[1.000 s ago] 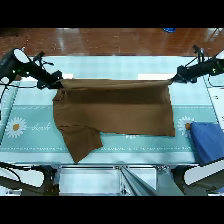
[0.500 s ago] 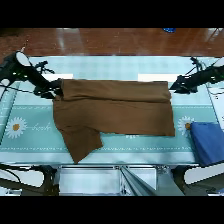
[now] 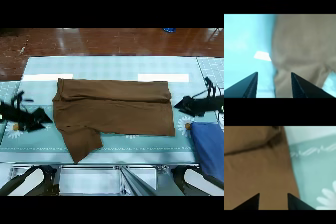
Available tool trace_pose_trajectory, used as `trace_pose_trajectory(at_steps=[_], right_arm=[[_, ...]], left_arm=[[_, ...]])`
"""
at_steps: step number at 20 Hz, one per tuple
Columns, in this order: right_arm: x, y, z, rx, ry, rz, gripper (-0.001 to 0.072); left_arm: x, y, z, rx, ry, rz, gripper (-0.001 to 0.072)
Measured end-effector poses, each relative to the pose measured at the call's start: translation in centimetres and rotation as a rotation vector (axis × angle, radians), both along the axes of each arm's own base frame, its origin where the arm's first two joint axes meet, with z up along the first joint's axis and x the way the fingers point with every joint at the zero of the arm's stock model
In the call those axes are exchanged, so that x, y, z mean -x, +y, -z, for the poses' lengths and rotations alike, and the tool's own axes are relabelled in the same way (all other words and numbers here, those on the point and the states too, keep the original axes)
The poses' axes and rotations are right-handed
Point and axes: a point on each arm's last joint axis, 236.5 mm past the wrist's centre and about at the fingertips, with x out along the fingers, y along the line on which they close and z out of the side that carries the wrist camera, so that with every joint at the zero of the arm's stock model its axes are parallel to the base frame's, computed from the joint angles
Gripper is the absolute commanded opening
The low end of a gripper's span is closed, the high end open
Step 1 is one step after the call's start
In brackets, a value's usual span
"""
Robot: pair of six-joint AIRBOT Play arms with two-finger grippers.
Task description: Fold the shirts.
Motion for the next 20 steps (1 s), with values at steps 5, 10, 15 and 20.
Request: trace_pose_trajectory(at_steps=[5,10,15,20], right_arm=[[2.4,2.7,-0.9,-0.050,-0.097,0.040,0.0408],[2.3,3.9,-2.1,-0.103,-0.148,0.065,0.0407],[0.7,2.6,-4.0,-0.126,-0.212,0.138,0.0407],[0.0,-4.3,-6.3,-0.055,-0.263,0.298,0.0407]], left_arm=[[2.5,-2.6,1.6,0.133,-0.068,-0.141,0.0508],[1.6,-3.7,2.4,0.164,-0.105,-0.184,0.0508],[1.6,-6.0,4.0,0.169,-0.071,-0.145,0.0500],[1.2,-6.9,5.5,0.146,-0.051,-0.139,0.0018]])
